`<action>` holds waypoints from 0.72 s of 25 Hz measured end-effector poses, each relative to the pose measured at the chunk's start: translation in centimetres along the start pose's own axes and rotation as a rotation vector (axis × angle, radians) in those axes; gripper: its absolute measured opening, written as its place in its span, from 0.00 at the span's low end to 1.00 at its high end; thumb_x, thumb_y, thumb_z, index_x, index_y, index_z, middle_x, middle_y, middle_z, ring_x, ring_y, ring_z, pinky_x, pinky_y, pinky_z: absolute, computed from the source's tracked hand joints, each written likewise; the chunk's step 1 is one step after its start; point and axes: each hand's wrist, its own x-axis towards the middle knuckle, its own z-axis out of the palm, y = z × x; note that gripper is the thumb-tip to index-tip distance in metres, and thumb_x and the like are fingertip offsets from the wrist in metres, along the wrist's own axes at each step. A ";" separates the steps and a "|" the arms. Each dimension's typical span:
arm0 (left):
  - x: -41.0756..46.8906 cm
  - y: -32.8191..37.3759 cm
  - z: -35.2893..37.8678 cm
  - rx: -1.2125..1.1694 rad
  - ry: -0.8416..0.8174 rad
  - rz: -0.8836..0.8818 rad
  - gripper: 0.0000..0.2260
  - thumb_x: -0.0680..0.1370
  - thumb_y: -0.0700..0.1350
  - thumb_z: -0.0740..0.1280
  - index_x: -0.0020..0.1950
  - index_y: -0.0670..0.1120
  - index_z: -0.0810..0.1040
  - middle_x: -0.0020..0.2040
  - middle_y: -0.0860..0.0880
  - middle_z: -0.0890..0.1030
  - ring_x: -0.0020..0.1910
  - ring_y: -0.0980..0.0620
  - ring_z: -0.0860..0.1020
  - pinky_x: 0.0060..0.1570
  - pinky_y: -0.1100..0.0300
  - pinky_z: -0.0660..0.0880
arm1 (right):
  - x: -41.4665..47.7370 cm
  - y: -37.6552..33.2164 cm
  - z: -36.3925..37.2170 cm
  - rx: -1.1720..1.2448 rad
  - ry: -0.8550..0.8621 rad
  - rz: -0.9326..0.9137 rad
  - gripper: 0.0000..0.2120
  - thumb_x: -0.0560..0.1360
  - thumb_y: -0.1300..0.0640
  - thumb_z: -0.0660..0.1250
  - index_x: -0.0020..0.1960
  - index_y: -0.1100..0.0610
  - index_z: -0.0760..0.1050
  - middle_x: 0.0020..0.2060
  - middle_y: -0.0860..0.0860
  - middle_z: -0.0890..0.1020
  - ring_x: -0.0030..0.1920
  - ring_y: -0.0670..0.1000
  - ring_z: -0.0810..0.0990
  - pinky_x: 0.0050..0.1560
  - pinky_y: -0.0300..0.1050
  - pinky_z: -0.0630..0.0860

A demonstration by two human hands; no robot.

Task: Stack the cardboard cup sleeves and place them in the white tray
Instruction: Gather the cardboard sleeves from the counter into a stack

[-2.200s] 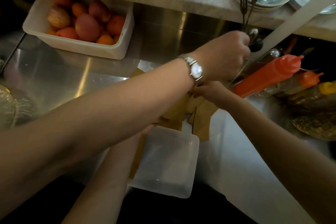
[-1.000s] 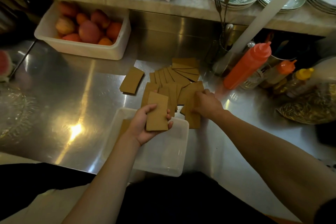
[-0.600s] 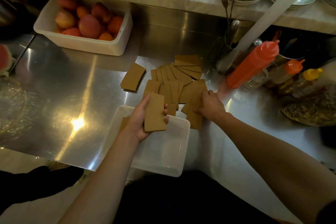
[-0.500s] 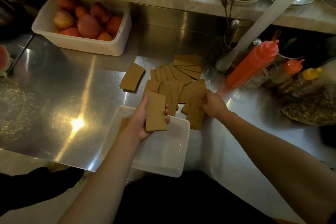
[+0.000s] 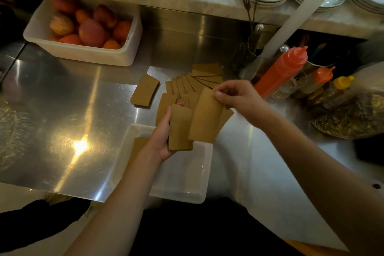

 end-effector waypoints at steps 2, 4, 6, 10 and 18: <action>-0.1 0.1 0.4 0.057 -0.019 -0.043 0.27 0.77 0.66 0.54 0.68 0.52 0.73 0.60 0.40 0.81 0.55 0.41 0.81 0.52 0.45 0.79 | 0.4 0.1 2.5 -0.050 -0.006 -0.014 0.06 0.77 0.55 0.67 0.53 0.51 0.78 0.46 0.46 0.79 0.47 0.46 0.79 0.43 0.39 0.76; -0.6 0.1 0.8 0.062 -0.056 -0.094 0.30 0.77 0.66 0.57 0.68 0.47 0.74 0.59 0.39 0.81 0.53 0.42 0.81 0.54 0.47 0.77 | 0.8 0.5 4.6 -0.124 0.022 -0.037 0.05 0.76 0.55 0.68 0.52 0.51 0.78 0.44 0.44 0.79 0.46 0.44 0.78 0.43 0.37 0.75; -0.8 0.0 0.8 0.064 -0.069 -0.103 0.27 0.77 0.60 0.64 0.70 0.44 0.72 0.58 0.38 0.80 0.52 0.42 0.81 0.52 0.49 0.78 | 1.2 0.7 5.7 -0.150 0.049 -0.059 0.05 0.76 0.55 0.69 0.51 0.51 0.79 0.41 0.41 0.78 0.45 0.43 0.78 0.44 0.37 0.76; -0.6 0.3 0.4 0.085 -0.043 -0.062 0.21 0.77 0.46 0.67 0.70 0.47 0.70 0.53 0.37 0.82 0.47 0.41 0.82 0.45 0.48 0.81 | 3.0 3.4 5.2 -0.224 0.189 -0.059 0.08 0.75 0.52 0.69 0.54 0.51 0.78 0.43 0.42 0.78 0.44 0.41 0.78 0.44 0.37 0.76; -1.2 1.0 0.2 0.019 0.035 0.012 0.16 0.80 0.43 0.63 0.67 0.55 0.72 0.48 0.39 0.84 0.42 0.43 0.84 0.41 0.49 0.82 | 5.1 13.0 4.0 -0.787 0.171 0.332 0.38 0.66 0.41 0.75 0.67 0.58 0.64 0.60 0.57 0.71 0.58 0.58 0.73 0.55 0.52 0.75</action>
